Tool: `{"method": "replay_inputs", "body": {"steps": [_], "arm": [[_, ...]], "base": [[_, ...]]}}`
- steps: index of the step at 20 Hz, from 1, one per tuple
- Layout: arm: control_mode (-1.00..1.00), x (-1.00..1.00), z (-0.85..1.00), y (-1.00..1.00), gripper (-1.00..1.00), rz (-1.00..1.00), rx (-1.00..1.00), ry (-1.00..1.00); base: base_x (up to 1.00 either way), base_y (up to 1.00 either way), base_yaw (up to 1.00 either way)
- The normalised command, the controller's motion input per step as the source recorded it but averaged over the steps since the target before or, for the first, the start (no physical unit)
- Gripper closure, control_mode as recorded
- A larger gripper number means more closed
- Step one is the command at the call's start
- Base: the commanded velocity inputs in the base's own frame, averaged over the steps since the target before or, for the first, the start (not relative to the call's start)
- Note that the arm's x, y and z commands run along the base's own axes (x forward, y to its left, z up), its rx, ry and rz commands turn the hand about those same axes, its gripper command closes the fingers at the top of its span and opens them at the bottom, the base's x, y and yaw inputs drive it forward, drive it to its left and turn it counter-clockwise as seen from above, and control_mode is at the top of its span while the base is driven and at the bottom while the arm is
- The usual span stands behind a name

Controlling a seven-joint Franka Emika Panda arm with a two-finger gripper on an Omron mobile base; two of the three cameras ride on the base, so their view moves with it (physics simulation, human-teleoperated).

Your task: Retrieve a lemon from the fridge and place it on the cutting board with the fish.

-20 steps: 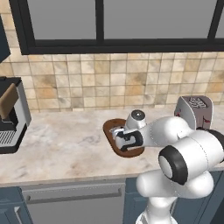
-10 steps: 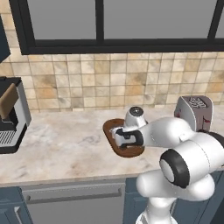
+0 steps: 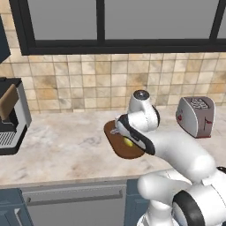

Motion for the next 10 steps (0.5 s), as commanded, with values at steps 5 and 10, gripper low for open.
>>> {"method": "replay_inputs", "body": {"steps": [5,10], "arm": [[-1.0,-1.0,0.67,-0.61,-1.0,-0.04,0.11,-0.13],[-1.0,-1.0,0.92,-0.21,-1.0,0.0,0.12,-0.22]], "base": [[0.0,0.0,0.0],[0.0,0.0,0.0]]}}
